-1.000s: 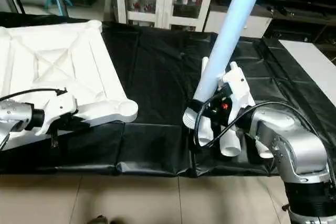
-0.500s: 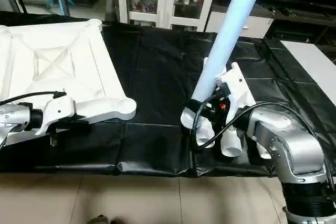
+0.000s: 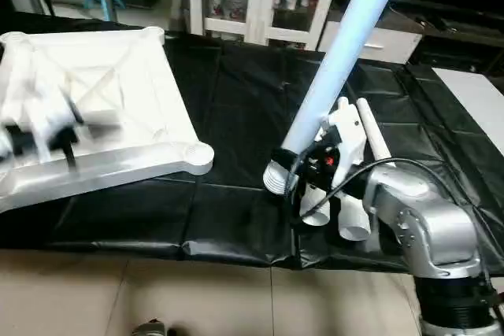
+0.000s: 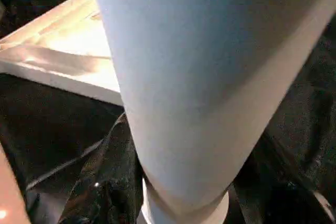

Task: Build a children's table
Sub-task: Pick table leg

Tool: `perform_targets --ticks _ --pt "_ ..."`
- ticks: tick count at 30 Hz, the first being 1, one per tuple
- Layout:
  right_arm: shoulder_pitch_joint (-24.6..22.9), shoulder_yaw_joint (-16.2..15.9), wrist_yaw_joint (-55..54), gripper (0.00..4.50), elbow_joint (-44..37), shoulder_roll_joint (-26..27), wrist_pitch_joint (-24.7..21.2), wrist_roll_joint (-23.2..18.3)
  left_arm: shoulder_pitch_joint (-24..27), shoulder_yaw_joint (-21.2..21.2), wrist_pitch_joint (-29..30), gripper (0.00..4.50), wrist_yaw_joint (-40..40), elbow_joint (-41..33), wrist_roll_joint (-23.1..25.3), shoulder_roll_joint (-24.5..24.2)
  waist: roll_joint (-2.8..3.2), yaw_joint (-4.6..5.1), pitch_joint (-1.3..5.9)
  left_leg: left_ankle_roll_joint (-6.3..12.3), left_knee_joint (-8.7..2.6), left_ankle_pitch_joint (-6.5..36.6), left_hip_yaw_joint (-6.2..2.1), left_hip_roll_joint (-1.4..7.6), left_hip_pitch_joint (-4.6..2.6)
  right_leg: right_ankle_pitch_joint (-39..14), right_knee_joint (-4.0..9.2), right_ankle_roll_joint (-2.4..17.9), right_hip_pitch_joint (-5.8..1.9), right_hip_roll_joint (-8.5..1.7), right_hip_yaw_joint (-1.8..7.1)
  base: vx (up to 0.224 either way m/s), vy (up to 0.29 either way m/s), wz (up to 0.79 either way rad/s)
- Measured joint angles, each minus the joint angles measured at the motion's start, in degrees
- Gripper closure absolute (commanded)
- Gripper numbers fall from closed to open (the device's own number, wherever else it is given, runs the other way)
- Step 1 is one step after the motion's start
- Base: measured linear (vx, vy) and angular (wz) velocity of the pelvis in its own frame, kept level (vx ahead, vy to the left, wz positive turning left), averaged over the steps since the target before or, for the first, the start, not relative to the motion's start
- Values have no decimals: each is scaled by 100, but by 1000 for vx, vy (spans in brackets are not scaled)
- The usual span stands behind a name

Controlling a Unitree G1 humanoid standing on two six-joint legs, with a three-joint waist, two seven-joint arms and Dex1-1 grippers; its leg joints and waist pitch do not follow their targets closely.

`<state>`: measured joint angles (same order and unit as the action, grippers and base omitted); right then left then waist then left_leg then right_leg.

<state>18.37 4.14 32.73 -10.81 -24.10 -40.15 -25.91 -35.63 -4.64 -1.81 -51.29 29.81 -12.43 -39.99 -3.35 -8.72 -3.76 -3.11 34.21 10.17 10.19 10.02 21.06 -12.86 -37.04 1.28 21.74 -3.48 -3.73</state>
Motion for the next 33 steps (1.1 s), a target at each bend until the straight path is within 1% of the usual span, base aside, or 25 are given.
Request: perform_targets --ticks 2,3,4,6,9,11,14,15,16,17,18,20,21,22,23,24,25,26,27,28,29,30,31,32,33 --pt "92 135 -803 262 35 366 368 414 488 -201 277 326 812 -669 -32 493 111 21 19 8 3 5 15 -19 5 0 -1 -1 2 -28 0 0 0 0" --pt "100 204 -1141 262 32 496 542 593 727 -244 475 326 1130 -981 -52 746 132 15 24 9 3 6 23 -19 4 -2 -9 -4 3 -35 1 0 0 0" --pt "104 244 -1436 262 30 589 701 765 963 -237 684 326 1381 -1275 -98 993 134 13 24 8 2 5 23 -15 5 -5 -9 -9 3 -34 -2 0 0 0" --pt "14 285 -1884 262 -60 689 998 1081 1560 -242 1045 326 2068 -1858 -74 1603 102 23 29 7 0 3 18 -1 16 -8 -3 -13 9 -17 -9 0 0 0" --pt "-423 334 -2222 262 -416 982 1076 1204 2335 -217 1156 326 3192 -2650 141 2584 29 48 33 10 -3 6 14 15 23 -14 6 -19 13 2 -9 0 0 0" --pt "-603 203 -2222 262 -413 1171 1100 1201 2449 -160 1186 326 3735 -2811 280 2949 11 53 29 6 -3 2 9 18 21 -12 3 -18 12 6 -10 0 0 0" --pt "-731 -140 -2052 262 -185 1251 1268 1204 2244 -116 1211 326 4371 -3003 701 3027 49 109 22 1 -1 0 -12 21 6 0 12 -36 -1 22 -13 0 0 0" --pt "-739 -202 -2001 262 -110 1250 1338 1211 2177 -112 1236 326 4492 -3087 797 3039 41 148 24 -1 -2 -1 -31 33 -1 8 33 -41 -21 34 -29 0 0 0" --pt "-742 -248 -1975 262 -67 1254 1389 1209 2122 -99 1267 326 4578 -3166 890 3046 54 220 22 -7 -1 -5 -135 27 19 17 56 -25 -72 34 -112 -26 -40 18" --pt "-736 -233 -1975 262 -4 1301 1405 1192 2056 -3 1276 326 4612 -3240 1062 2963 44 291 30 -20 -2 -13 -340 4 63 12 85 44 -138 34 -273 -13 -75 46" --pt "-721 -224 -1973 262 18 1320 1402 1185 2028 31 1294 326 4625 -3293 1152 2913 44 372 30 -54 3 -35 -531 -33 102 -45 39 141 -167 52 -351 -13 -75 46" --pt "-650 -221 -1955 262 27 1404 1397 1150 2052 63 1388 326 4680 -3402 1282 2917 38 450 33 -116 -1 -70 -935 -156 131 -279 -148 490 -187 125 -335 -7 -129 47" --pt "-604 -233 -1930 262 33 1435 1400 1145 2113 59 1401 326 4719 -3461 1298 2940 16 482 48 -154 -46 -92 -1242 -289 149 -364 -229 538 -193 153 -345 -10 -152 43" --pt "-580 -230 -1915 262 39 1430 1410 1150 2176 63 1404 326 4733 -3471 1322 2959 19 491 55 -196 -104 -116 -1467 -372 178 -373 -205 541 -216 218 -346 -53 -191 44" --pt "-570 -233 -1899 262 52 1388 1433 1195 2245 87 1437 326 4792 -3475 1346 3017 -10 488 93 -192 -148 -111 -1606 -420 171 -376 -174 541 -201 259 -392 -63 -213 41" --pt "-547 -242 -1874 262 79 1348 1433 1205 2307 119 1450 326 4813 -3475 1348 3043 25 421 94 -181 -72 -83 -1527 -347 195 -362 -161 548 -196 320 -402 -63 -213 41" --pt "-570 -248 -1830 262 85 1300 1426 1200 2366 190 1452 326 4792 -3476 1338 3059 61 295 72 67 453 78 -1140 -185 309 -351 -160 526 -214 346 -432 -13 -193 15" --pt "-673 -248 -1771 262 88 1300 1393 1175 2418 323 1479 326 4764 -3476 1382 3035 37 161 58 192 963 154 -718 -177 310 -351 -151 501 -242 341 -378 13 -168 -5" --pt "-694 -249 -1736 262 87 1303 1378 1129 2388 373 1509 326 4736 -3494 1401 3001 44 80 60 227 882 170 -536 -260 195 -340 -106 465 -246 346 -374 13 -168 -5" --pt "-675 -238 -1724 262 86 1300 1376 1069 2319 391 1528 326 4698 -3513 1401 2988 76 19 67 332 615 250 -442 -319 80 -298 -32 464 -222 397 -381 10 -157 3" --pt "-646 -227 -1718 262 89 1308 1379 1040 2216 389 1530 326 4666 -3523 1385 2987 134 -30 75 393 306 379 -432 -326 27 -210 51 413 -198 468 -423 -4 -128 13" --pt "-615 -256 -1693 262 186 1360 1391 1031 2142 363 1497 326 4660 -3518 1375 2998 142 -78 85 277 208 306 -427 -234 10 -157 122 393 -172 489 -481 -4 -128 13" --pt "-571 -290 -1655 262 287 1403 1401 1033 2136 338 1439 326 4662 -3509 1374 3003 143 -83 87 221 207 284 -401 -164 8 -187 50 314 -128 489 -480 4 -114 14" --pt "-462 -361 -1651 262 423 1489 1404 1049 2188 312 1411 326 4676 -3518 1389 2997 118 -69 95 173 237 277 -392 -152 10 -285 -238 154 34 410 -283 1 -116 12" --pt "-415 -361 -1653 262 455 1554 1404 1037 2228 284 1416 326 4685 -3519 1389 3018 163 -65 93 143 304 281 -378 -152 39 -308 -356 232 91 333 -120 1 -116 12"
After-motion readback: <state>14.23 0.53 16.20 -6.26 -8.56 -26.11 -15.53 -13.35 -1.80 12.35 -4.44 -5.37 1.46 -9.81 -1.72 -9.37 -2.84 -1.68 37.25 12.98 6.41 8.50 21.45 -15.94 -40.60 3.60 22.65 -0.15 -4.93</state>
